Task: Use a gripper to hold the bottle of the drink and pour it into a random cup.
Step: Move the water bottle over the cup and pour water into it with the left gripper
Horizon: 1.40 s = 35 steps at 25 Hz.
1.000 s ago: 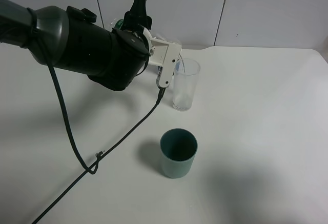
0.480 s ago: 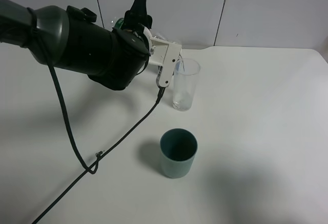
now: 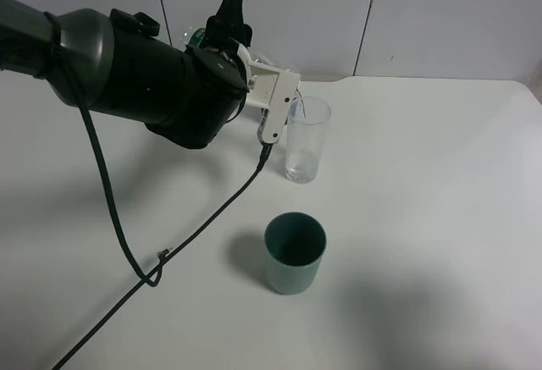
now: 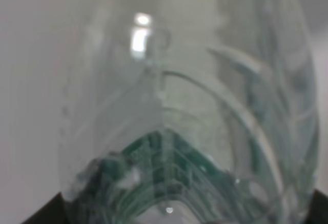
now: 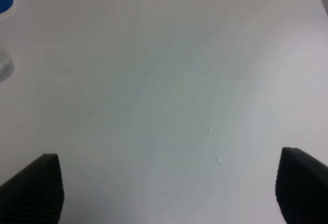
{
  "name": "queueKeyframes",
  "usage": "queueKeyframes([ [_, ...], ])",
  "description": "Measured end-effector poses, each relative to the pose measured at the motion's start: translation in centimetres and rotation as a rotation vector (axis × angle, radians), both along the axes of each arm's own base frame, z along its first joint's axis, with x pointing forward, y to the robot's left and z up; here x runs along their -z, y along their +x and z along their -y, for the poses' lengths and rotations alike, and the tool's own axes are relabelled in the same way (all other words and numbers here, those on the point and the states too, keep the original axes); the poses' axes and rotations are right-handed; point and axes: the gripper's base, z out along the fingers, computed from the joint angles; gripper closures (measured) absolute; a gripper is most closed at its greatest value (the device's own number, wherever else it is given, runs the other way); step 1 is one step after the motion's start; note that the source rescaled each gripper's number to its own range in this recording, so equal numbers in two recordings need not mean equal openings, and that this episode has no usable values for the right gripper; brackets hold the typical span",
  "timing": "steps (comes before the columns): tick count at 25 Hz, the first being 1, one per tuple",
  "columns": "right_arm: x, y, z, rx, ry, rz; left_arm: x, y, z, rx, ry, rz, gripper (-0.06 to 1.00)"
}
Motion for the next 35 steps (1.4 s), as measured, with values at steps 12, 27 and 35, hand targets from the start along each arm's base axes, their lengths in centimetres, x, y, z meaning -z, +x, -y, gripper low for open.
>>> queueKeyframes([
  [12, 0.0, 0.0, 0.0, 0.0, 0.0, 0.0, -0.08, 0.01, -0.09, 0.001, 0.034, 0.005, 0.94],
  [27, 0.0, 0.0, 0.0, 0.0, 0.0, 0.0, -0.16, 0.04, -0.03, 0.019, 0.074, 0.01, 0.94],
  [35, 0.0, 0.0, 0.0, 0.0, 0.0, 0.0, -0.16, 0.05, -0.03, 0.02, 0.077, 0.01, 0.94],
])
